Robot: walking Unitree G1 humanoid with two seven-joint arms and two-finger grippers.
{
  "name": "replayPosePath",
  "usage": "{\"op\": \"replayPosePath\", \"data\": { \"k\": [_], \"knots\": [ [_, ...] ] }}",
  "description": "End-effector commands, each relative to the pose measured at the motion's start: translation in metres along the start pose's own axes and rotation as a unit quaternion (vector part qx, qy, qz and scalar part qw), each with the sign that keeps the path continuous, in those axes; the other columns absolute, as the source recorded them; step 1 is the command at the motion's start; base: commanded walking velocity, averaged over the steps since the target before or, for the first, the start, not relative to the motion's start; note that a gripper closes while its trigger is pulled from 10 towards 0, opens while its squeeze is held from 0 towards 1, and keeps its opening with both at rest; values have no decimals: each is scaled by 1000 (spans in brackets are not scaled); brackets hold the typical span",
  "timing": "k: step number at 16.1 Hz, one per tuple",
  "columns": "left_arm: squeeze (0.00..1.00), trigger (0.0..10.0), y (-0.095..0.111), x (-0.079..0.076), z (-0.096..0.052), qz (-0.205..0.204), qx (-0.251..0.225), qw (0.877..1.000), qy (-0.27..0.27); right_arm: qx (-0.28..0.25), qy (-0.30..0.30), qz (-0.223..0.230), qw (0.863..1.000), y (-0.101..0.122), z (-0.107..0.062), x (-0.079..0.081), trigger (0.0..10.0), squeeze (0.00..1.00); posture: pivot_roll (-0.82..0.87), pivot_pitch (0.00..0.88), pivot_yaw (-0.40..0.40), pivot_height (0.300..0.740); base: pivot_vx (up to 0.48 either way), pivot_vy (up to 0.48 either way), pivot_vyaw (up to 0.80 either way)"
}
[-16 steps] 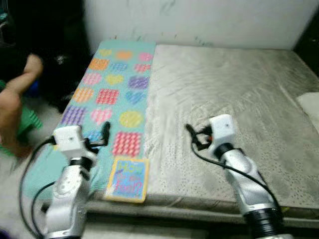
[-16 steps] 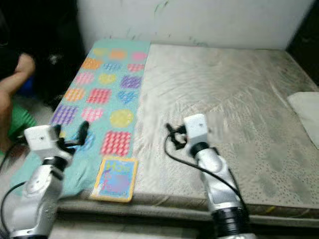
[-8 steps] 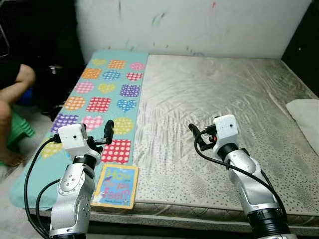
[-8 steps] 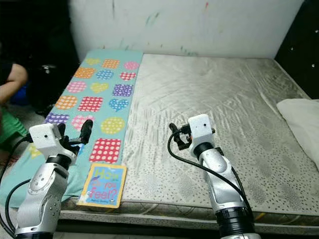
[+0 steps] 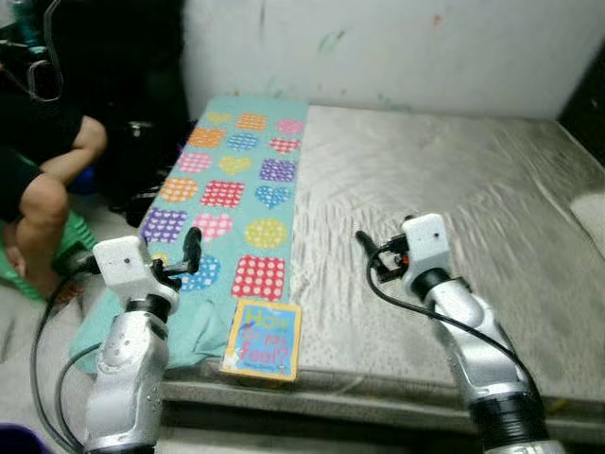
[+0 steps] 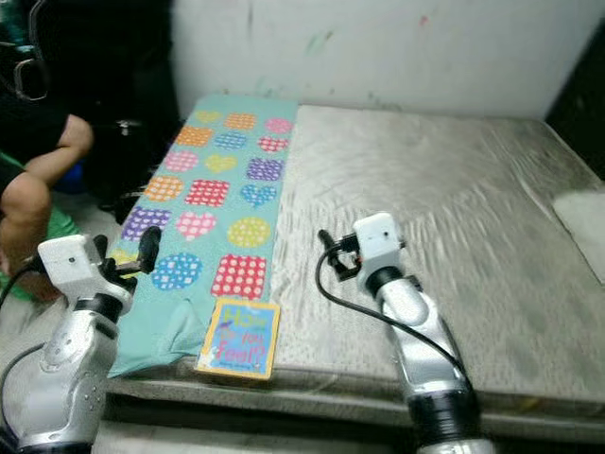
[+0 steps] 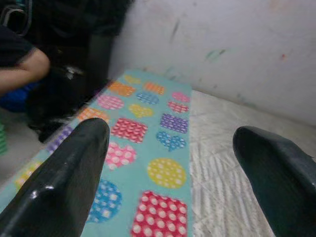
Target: Clean up the room
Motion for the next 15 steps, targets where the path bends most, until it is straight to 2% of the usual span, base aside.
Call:
{"op": "replayPosePath", "data": {
  "k": [1, 3, 7, 9, 15],
  "knots": [
    [0, 10000, 4, 4, 0, 7, -6, 1000, 4, -5, 12, -5, 1000, 3, 2, 5, 10000, 0, -142, 0, -11, 740, 0, 461, 0],
    [0, 10000, 5, 5, 0, 7, -8, 1000, 5, -5, 17, -10, 1000, 3, 3, 6, 10000, 0, -145, 0, -14, 740, 0, 413, 0],
    [0, 10000, 9, -1, -1, 0, -23, 1000, -14, -8, 24, -15, 1000, 3, 3, 9, 10000, 0, -145, 0, -14, 740, 0, 0, 0],
    [0, 10000, 12, -10, -2, -13, -30, 998, -45, -8, 28, -19, 999, 3, 2, 11, 10000, 0, -149, 0, -14, 740, 291, 0, 0],
    [0, 10000, 11, -10, -3, -12, -28, 998, -46, -7, 31, -20, 999, 1, 2, 12, 10000, 0, -150, 0, -12, 740, 324, 0, 0]
  ]
}}
Point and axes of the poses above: a point about 5 cm out from each wrist's last joint towards the gripper, its own z axis pointing out of the wrist towards the gripper, its own y axis along the axis of the wrist's last joint, x = y × z, the point moved 4 cm from there along z, pointing out of the wrist towards the gripper, and after that the axes turned 9 degrees about z, right-handed, at the moved point
